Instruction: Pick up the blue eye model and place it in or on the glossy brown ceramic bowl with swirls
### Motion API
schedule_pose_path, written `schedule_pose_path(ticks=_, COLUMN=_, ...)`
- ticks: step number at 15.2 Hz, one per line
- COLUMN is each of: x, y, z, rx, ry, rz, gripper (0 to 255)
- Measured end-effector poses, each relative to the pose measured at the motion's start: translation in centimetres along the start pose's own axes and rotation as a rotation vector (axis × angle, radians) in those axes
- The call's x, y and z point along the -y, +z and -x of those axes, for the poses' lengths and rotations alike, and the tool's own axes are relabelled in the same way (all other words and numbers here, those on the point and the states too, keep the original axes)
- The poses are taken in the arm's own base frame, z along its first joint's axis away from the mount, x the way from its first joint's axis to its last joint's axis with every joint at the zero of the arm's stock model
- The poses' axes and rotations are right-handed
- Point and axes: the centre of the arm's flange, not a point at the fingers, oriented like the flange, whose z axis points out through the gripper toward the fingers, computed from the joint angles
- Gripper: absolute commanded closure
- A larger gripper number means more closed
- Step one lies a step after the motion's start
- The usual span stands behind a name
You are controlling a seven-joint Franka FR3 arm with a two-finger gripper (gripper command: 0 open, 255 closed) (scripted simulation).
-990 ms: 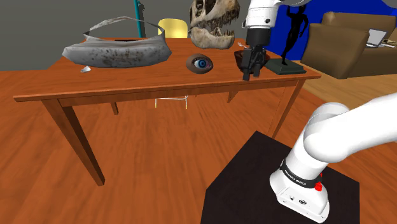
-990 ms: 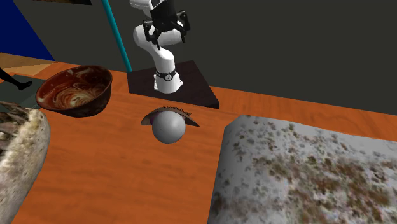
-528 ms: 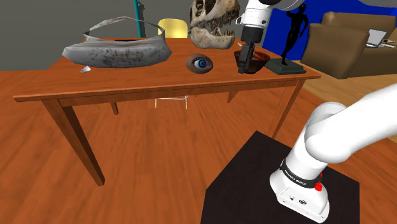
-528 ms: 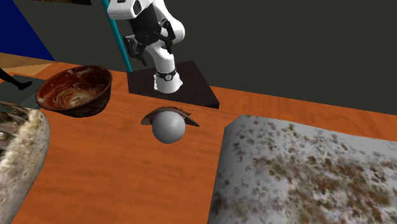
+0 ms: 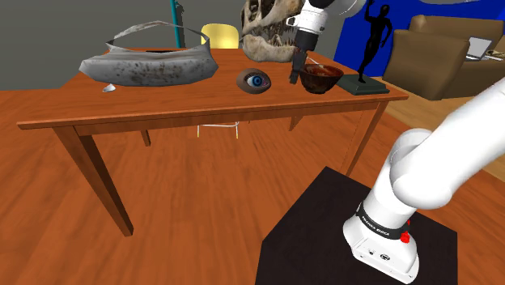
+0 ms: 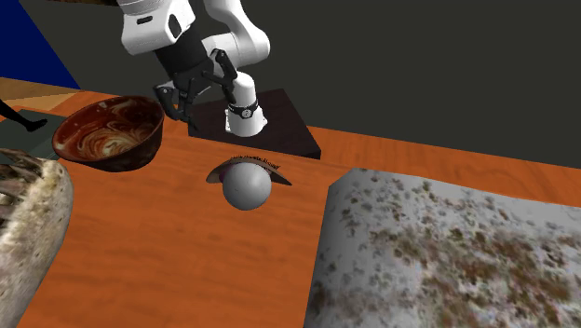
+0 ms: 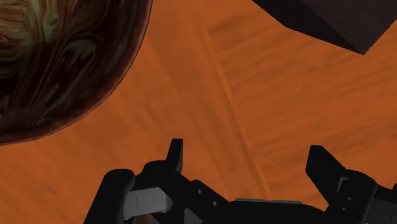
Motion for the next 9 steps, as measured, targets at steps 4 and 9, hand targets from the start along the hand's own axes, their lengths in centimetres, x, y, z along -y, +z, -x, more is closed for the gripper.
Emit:
schedule_pose_path(ticks=4, x=-3.6, y=-1.0, z=-2.8, rx=-0.062, ry=-0.149, rz=0.000, gripper=0)
schedule_pose_path(ticks=9, x=-7.8, y=-1.5, z=-6.6, rx=-0.134, ry=-0.325, rz=0.002, gripper=0)
